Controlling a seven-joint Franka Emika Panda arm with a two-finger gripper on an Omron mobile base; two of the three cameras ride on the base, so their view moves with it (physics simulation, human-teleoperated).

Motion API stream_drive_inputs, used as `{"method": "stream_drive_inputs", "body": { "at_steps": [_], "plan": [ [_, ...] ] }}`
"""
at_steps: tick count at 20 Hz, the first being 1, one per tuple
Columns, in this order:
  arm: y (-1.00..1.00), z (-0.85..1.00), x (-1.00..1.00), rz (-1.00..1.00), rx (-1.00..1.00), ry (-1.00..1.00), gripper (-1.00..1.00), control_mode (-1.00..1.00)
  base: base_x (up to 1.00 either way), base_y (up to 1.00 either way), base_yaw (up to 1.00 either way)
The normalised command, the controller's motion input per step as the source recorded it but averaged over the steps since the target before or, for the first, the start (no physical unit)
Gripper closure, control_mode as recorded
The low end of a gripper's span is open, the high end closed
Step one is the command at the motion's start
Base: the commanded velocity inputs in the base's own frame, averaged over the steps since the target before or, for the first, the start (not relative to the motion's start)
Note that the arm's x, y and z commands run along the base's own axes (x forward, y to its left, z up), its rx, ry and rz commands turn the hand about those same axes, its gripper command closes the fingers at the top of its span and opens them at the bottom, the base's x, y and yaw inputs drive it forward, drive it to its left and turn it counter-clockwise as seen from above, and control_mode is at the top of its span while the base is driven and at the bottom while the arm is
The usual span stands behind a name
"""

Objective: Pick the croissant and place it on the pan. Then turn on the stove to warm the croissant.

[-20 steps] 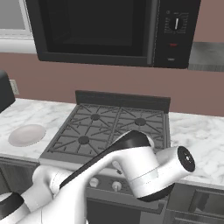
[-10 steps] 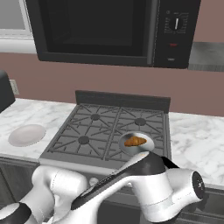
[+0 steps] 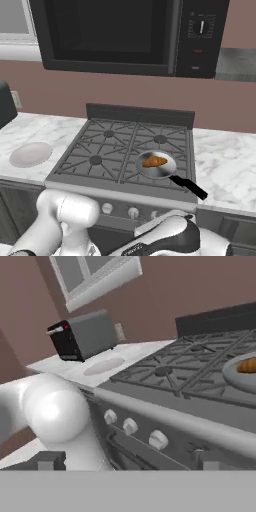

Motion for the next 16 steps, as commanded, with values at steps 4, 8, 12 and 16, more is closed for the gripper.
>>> {"method": "stream_drive_inputs", "body": {
  "at_steps": [4, 8, 12, 16],
  "plan": [
    [0.00, -0.39, 0.00, 0.12, 0.00, -0.44, -1.00, -1.00, 0.00, 0.00, 0.00],
    [-0.04, -0.27, 0.00, -0.01, 0.00, -0.26, -1.00, -1.00, 0.00, 0.00, 0.00],
    [-0.08, -0.16, 0.00, -0.11, 0.00, -0.21, -1.00, -1.00, 0.00, 0.00, 0.00],
    [0.00, -0.08, 0.05, -0.18, 0.01, -0.15, -1.00, -1.00, 0.00, 0.00, 0.00]
  ]
}}
